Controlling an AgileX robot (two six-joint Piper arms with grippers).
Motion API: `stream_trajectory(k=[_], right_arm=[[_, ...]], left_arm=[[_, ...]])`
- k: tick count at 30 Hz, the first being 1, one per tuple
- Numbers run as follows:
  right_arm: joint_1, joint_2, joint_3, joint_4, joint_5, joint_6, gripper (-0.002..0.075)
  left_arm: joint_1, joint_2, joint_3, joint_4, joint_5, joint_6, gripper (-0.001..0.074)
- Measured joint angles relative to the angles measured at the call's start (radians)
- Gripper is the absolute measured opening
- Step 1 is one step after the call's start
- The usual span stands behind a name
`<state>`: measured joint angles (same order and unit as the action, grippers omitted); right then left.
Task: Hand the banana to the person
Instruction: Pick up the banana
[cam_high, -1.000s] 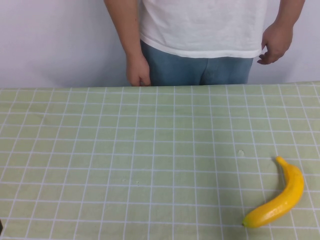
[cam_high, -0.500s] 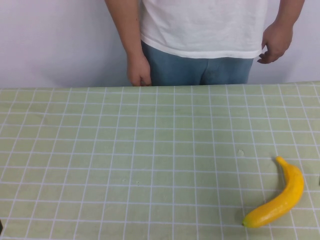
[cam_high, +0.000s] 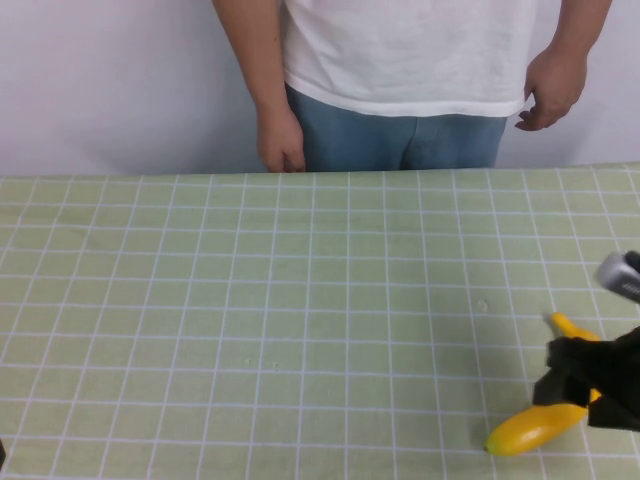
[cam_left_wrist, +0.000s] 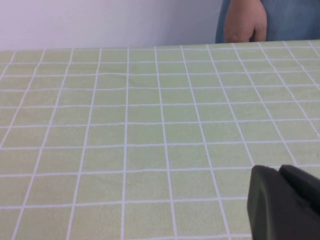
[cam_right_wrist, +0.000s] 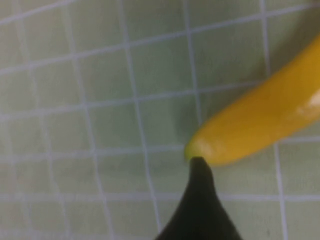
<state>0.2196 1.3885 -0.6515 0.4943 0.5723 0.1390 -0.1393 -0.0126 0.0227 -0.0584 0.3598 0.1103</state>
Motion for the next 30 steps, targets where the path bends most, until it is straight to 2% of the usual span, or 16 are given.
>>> stream_trajectory(k=[6, 12, 17, 19, 22, 24, 30], right_arm=[[0.001, 0.127, 0.0, -0.018, -0.016, 0.035, 0.0444], [0.001, 0.205, 0.0, -0.014, -0.172, 0.039, 0.0445], [0.001, 0.251, 0.0, -0.015, -0.209, 0.037, 0.0439], [0.001, 0.261, 0.0, -0.019, -0.204, 0.019, 0.0367], [0.001, 0.263, 0.0, -0.019, -0.189, -0.001, 0.0115], [0.001, 0.261, 0.0, -0.02, -0.179, -0.014, -0.0008], [0.001, 0.213, 0.0, -0.028, -0.174, -0.018, 0.0]], left_arm=[[0.0, 0.0, 0.0, 0.0, 0.0, 0.0, -0.0003], [0.0, 0.0, 0.0, 0.0, 0.0, 0.0, -0.0003], [0.0, 0.0, 0.0, 0.0, 0.0, 0.0, -0.0003], [0.0, 0.0, 0.0, 0.0, 0.0, 0.0, -0.0003], [0.0, 0.0, 0.0, 0.0, 0.0, 0.0, -0.0003], [0.0, 0.0, 0.0, 0.0, 0.0, 0.0, -0.0003], [0.0, 0.0, 0.0, 0.0, 0.0, 0.0, -0.0003]])
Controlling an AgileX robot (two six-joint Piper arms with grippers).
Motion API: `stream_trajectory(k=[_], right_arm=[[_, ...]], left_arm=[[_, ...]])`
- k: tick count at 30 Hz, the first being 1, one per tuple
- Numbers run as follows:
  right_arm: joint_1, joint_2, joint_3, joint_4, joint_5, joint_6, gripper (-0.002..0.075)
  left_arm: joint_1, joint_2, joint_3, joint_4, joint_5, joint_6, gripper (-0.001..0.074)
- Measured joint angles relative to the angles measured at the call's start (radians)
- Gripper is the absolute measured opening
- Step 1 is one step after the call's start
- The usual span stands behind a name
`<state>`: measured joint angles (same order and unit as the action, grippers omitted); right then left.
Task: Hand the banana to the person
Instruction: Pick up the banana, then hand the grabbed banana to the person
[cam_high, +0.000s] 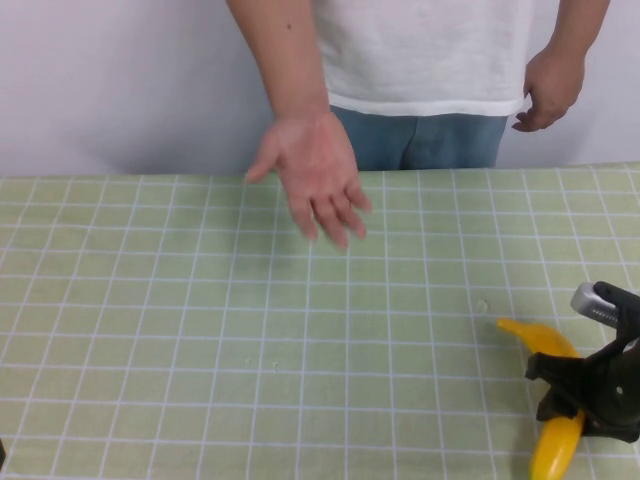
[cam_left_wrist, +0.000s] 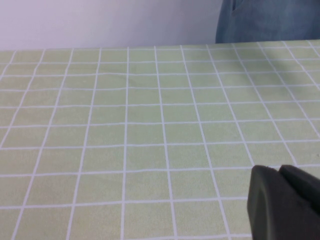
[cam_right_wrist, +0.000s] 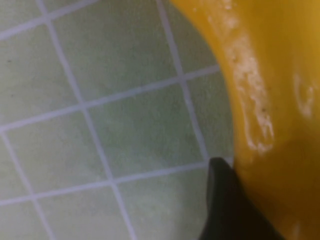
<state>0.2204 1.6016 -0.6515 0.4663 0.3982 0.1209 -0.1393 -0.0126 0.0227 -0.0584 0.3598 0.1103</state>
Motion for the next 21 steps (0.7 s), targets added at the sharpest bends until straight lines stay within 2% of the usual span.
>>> stream_trajectory(k=[6, 12, 17, 21], right_arm=[[-0.004, -0.153, 0.0, -0.002, -0.032, -0.002, 0.0], [-0.081, -0.32, -0.016, -0.014, -0.039, -0.07, 0.0], [-0.12, -0.361, -0.163, -0.139, 0.056, -0.186, 0.0], [-0.118, -0.323, -0.333, -0.186, 0.191, -0.37, 0.0]], left_arm=[[0.0, 0.0, 0.0, 0.0, 0.0, 0.0, -0.0003], [0.0, 0.0, 0.0, 0.0, 0.0, 0.0, -0.0003], [0.0, 0.0, 0.0, 0.0, 0.0, 0.0, -0.0003], [0.0, 0.0, 0.0, 0.0, 0.0, 0.0, -0.0003]])
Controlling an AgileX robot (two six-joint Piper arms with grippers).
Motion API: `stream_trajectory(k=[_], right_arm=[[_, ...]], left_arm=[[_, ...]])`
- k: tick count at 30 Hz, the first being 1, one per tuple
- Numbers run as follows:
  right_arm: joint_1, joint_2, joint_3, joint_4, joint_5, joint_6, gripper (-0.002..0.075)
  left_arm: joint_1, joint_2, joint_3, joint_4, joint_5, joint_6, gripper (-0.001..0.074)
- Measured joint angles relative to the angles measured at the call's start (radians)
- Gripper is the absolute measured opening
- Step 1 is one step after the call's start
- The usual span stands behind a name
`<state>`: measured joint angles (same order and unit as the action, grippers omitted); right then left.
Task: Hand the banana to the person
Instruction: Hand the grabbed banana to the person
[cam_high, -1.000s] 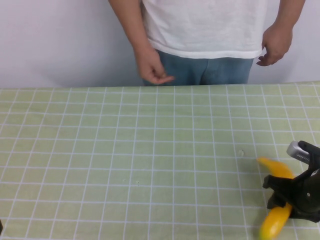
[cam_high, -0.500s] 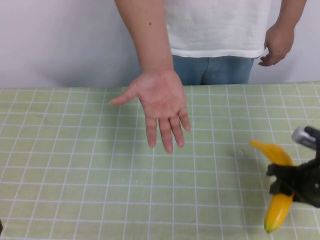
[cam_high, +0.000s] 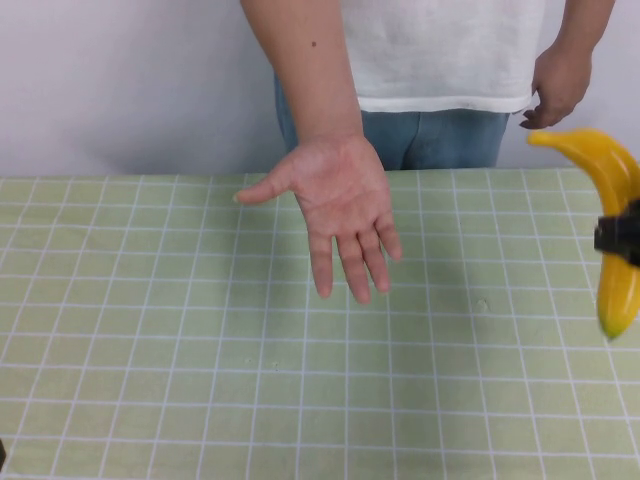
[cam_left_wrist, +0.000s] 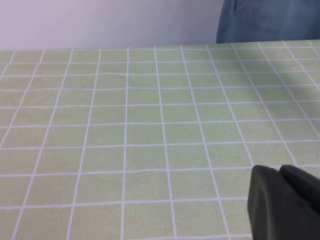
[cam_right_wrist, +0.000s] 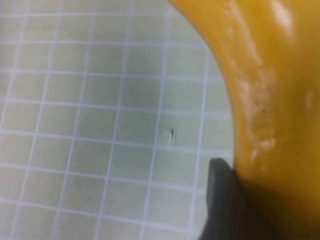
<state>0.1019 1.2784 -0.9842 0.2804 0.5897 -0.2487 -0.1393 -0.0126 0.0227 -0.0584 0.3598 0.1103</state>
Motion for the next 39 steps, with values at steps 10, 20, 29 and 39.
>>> stream_trajectory(k=[10, 20, 29, 39], right_arm=[[0.031, 0.144, -0.386, 0.11, 0.292, -0.449, 0.0], [0.343, 0.376, -0.722, -0.121, 0.409, -0.474, 0.0], [0.481, 0.571, -0.854, -0.196, 0.461, -0.479, 0.0], [0.499, 0.593, -0.854, -0.265, 0.449, -0.398, 0.0451]], left_arm=[[0.0, 0.0, 0.0, 0.0, 0.0, 0.0, -0.0003], [0.0, 0.0, 0.0, 0.0, 0.0, 0.0, -0.0003], [0.0, 0.0, 0.0, 0.0, 0.0, 0.0, -0.0003], [0.0, 0.0, 0.0, 0.0, 0.0, 0.0, -0.0003]])
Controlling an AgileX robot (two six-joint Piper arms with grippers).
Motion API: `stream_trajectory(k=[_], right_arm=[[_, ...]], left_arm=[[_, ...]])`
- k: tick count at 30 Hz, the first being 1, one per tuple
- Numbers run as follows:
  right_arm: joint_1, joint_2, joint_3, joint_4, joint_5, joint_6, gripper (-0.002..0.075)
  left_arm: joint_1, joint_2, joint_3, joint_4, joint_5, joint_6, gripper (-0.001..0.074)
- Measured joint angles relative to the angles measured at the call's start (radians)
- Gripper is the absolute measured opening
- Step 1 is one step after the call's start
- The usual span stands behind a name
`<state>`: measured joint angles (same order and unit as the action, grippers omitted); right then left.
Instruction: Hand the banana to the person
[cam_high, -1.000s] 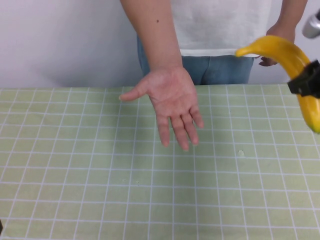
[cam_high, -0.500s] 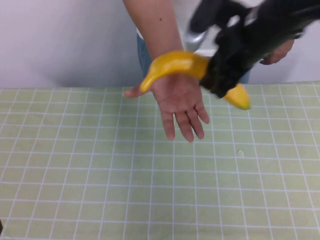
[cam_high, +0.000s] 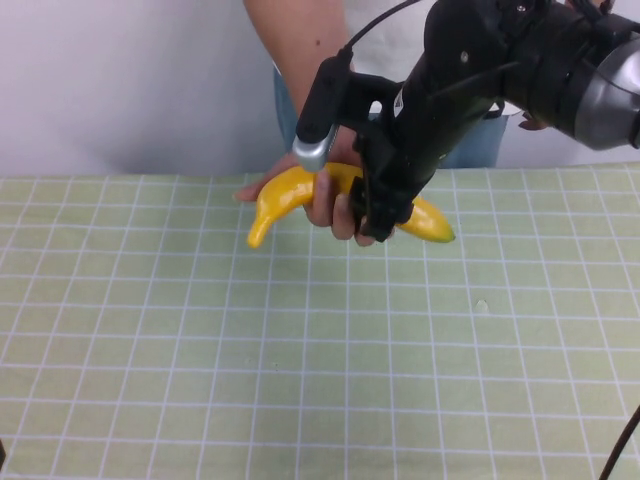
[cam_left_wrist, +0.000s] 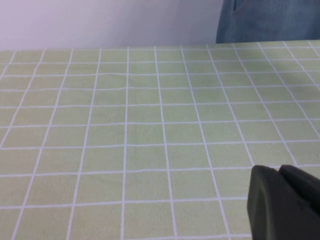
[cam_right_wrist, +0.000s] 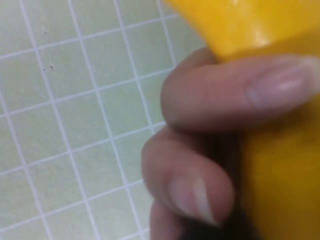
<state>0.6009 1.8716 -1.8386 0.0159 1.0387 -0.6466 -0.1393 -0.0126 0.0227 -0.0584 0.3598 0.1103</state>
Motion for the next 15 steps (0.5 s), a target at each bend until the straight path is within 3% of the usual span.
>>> stream_trajectory(k=[4, 7, 12, 15], right_arm=[[0.0, -0.041, 0.0, -0.075, 0.022, 0.099, 0.0457], [0.0, -0.106, 0.0, -0.096, 0.033, 0.142, 0.0419], [0.0, -0.237, 0.0, -0.102, 0.089, 0.229, 0.0231], [0.0, -0.295, 0.0, -0.104, 0.179, 0.279, 0.0071]], left_arm=[[0.0, 0.0, 0.0, 0.0, 0.0, 0.0, -0.0003], [0.0, 0.0, 0.0, 0.0, 0.0, 0.0, -0.0003], [0.0, 0.0, 0.0, 0.0, 0.0, 0.0, -0.0003], [0.0, 0.0, 0.0, 0.0, 0.0, 0.0, -0.0003]])
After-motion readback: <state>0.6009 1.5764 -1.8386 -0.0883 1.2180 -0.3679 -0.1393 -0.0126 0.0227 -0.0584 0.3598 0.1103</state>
